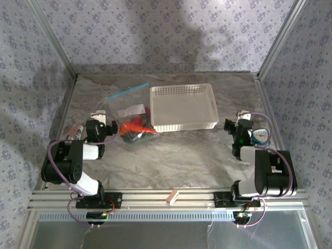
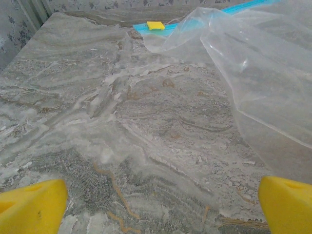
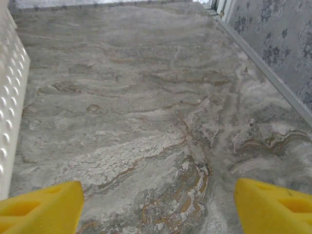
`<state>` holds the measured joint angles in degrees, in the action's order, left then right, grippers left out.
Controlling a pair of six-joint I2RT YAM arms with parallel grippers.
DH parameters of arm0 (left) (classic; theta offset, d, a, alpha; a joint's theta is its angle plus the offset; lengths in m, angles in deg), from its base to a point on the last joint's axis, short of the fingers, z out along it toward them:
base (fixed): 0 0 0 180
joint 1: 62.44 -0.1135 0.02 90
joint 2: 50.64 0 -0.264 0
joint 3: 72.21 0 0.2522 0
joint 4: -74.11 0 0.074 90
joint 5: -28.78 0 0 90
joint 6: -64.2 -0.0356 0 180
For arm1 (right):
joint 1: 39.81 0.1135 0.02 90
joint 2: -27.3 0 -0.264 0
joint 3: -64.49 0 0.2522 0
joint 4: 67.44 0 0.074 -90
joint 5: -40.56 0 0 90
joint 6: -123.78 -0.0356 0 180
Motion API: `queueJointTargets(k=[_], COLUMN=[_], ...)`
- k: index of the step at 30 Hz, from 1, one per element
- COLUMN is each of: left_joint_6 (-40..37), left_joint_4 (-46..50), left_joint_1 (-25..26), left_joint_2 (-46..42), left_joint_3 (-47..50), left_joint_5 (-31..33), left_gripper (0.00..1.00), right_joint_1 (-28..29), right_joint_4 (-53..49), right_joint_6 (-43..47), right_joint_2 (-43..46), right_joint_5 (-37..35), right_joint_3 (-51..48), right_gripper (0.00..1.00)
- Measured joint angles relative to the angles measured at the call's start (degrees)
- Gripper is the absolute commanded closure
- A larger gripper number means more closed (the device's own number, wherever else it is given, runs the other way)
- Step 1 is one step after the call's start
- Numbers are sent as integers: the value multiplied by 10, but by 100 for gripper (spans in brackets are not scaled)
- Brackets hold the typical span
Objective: Place the food in the zip-top bag and seal the zipper
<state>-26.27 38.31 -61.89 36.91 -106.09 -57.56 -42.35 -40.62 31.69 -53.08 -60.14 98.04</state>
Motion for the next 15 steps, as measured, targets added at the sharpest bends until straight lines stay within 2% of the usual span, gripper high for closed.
queueJointTargets(k=[4, 5, 6, 15], left_joint_6=[0, 0, 0, 7], left_joint_4=[1, 3, 7, 30], left_joint_1=[0, -1, -1, -12], left_joint_2=[0, 0, 0, 0], left_joint_3=[0, -1, -3, -24], left_joint_5=[-2, -2, -2, -13], left_gripper=[0, 0, 0, 0], right_joint_1=[4, 5, 5, 5], right_joint_4=[-23, -27, -28, -34], right_joint_6=[3, 5, 4, 11], right_joint_2=[-43, -49, -50, -50], right_joint_5=[13, 20, 25, 37], right_joint_3=[37, 49, 56, 69], right_gripper=[17, 5, 0, 0])
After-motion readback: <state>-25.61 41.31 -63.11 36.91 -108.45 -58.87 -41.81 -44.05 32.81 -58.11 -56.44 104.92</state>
